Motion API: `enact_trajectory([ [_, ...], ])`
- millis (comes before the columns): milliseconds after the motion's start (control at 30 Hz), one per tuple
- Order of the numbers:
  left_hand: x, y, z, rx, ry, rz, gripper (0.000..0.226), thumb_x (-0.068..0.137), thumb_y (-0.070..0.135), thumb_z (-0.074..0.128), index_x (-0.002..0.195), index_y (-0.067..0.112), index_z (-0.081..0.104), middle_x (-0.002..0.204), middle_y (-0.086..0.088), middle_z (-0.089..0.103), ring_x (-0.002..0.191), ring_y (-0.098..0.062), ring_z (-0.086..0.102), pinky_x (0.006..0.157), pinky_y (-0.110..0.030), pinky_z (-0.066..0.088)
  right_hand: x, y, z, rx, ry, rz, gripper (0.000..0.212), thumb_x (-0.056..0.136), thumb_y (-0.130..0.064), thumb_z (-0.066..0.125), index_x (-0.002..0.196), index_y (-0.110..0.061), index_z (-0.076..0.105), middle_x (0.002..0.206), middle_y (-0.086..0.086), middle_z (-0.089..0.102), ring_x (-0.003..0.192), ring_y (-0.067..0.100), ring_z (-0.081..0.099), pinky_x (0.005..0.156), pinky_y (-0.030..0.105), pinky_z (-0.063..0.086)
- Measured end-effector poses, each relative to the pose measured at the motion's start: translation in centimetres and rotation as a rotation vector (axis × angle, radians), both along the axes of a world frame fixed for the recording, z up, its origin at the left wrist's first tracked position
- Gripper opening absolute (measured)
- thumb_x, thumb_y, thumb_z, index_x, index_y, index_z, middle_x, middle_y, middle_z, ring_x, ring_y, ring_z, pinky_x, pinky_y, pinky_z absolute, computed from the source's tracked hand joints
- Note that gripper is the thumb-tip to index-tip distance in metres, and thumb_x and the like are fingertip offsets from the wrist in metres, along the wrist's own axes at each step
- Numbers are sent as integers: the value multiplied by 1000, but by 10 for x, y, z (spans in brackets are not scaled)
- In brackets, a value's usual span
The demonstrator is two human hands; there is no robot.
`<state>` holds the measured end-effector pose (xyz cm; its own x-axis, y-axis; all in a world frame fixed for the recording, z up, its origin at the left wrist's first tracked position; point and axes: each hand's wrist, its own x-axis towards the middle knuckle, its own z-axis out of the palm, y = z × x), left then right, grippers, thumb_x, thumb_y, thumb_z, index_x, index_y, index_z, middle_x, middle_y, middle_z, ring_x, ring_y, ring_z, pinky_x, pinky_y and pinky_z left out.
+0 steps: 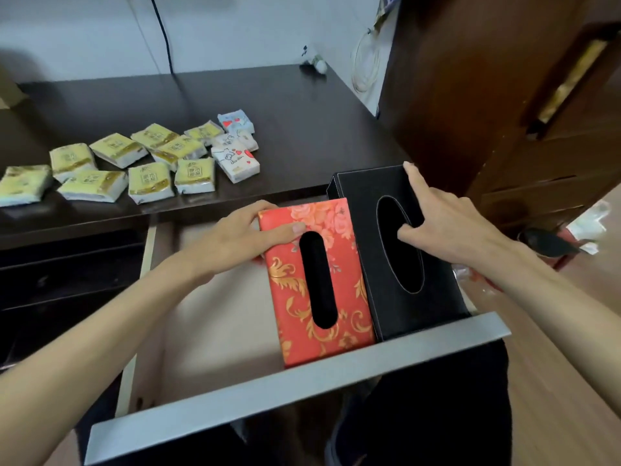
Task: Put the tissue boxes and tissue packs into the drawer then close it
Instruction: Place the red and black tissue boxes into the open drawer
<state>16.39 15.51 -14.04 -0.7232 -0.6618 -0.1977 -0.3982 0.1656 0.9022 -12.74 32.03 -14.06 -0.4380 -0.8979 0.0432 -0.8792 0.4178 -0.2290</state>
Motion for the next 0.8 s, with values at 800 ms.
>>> enact_trajectory([
  [800, -12, -2, -40, -156, -332, -103, 37, 78, 61, 73, 89, 26, 70, 79, 10, 76, 79, -8, 72, 72, -28, 54, 5, -2, -30, 291, 487, 262, 85, 86, -63, 58, 150, -8, 44, 152, 8, 41, 139, 26, 35, 103, 40, 46],
])
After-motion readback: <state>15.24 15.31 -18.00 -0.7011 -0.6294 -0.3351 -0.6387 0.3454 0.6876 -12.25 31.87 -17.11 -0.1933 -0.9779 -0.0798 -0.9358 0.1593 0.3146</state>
